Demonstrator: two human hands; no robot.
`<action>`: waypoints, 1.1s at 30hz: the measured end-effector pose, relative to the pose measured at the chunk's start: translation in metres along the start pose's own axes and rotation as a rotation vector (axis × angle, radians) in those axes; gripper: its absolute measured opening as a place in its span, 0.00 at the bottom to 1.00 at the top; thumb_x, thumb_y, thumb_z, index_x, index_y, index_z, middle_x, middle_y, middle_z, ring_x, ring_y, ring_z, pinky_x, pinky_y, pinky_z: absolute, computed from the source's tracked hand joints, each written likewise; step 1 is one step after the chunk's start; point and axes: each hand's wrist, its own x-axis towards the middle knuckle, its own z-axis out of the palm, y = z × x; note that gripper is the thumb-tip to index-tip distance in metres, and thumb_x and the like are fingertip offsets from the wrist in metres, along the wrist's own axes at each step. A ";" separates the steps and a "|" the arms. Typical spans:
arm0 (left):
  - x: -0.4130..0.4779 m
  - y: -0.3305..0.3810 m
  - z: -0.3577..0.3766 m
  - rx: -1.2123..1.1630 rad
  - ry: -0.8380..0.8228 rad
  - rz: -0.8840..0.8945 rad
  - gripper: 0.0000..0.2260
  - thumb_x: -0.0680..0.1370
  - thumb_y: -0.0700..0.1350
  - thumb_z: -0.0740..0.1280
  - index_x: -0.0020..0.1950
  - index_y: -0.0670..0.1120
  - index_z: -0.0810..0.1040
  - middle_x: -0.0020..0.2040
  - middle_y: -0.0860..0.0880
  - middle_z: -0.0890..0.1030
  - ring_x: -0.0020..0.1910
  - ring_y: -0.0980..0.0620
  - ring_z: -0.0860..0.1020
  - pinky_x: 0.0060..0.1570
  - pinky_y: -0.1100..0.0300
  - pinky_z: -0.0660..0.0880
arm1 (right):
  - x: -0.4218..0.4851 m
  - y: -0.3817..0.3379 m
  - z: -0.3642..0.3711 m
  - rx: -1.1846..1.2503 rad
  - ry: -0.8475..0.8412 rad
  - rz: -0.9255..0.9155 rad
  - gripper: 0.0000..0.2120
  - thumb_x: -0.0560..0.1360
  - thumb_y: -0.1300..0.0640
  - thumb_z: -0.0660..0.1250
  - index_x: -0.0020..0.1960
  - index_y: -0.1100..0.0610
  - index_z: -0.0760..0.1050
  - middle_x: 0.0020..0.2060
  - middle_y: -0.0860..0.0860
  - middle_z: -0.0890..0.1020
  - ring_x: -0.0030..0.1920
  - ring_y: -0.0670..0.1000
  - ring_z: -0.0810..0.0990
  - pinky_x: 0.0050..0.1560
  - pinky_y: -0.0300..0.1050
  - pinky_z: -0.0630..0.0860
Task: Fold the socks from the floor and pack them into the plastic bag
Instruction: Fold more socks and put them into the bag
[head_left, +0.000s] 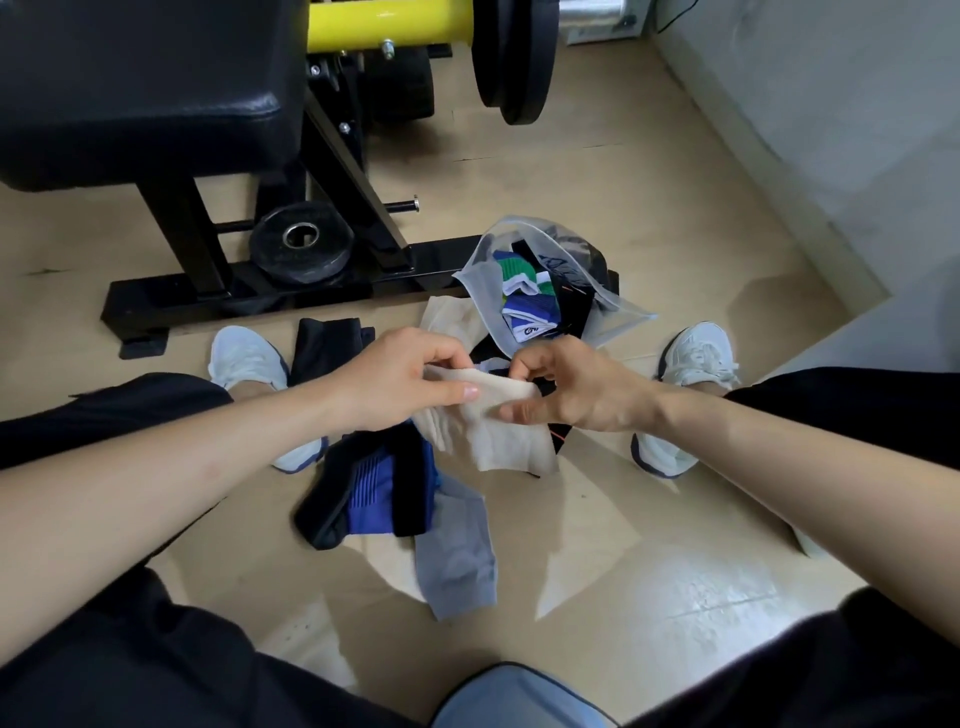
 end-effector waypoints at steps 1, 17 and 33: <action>0.000 -0.003 -0.001 -0.027 0.012 -0.013 0.03 0.76 0.47 0.75 0.43 0.52 0.83 0.37 0.52 0.82 0.35 0.54 0.75 0.39 0.56 0.71 | 0.000 0.001 -0.002 -0.019 0.000 0.024 0.11 0.70 0.54 0.78 0.38 0.55 0.76 0.32 0.44 0.76 0.34 0.42 0.73 0.38 0.34 0.68; -0.001 -0.037 -0.017 0.113 -0.009 -0.214 0.06 0.76 0.50 0.74 0.42 0.49 0.83 0.37 0.49 0.82 0.33 0.59 0.73 0.39 0.61 0.70 | -0.015 0.026 -0.043 0.072 0.207 0.321 0.05 0.72 0.61 0.77 0.42 0.59 0.80 0.29 0.49 0.81 0.28 0.47 0.77 0.29 0.40 0.76; 0.008 0.010 0.009 -0.533 0.170 -0.415 0.06 0.78 0.38 0.72 0.54 0.39 0.83 0.41 0.45 0.86 0.35 0.54 0.84 0.33 0.63 0.78 | 0.003 -0.001 0.002 0.335 0.356 0.167 0.05 0.76 0.61 0.71 0.48 0.64 0.83 0.35 0.54 0.84 0.34 0.48 0.81 0.35 0.39 0.79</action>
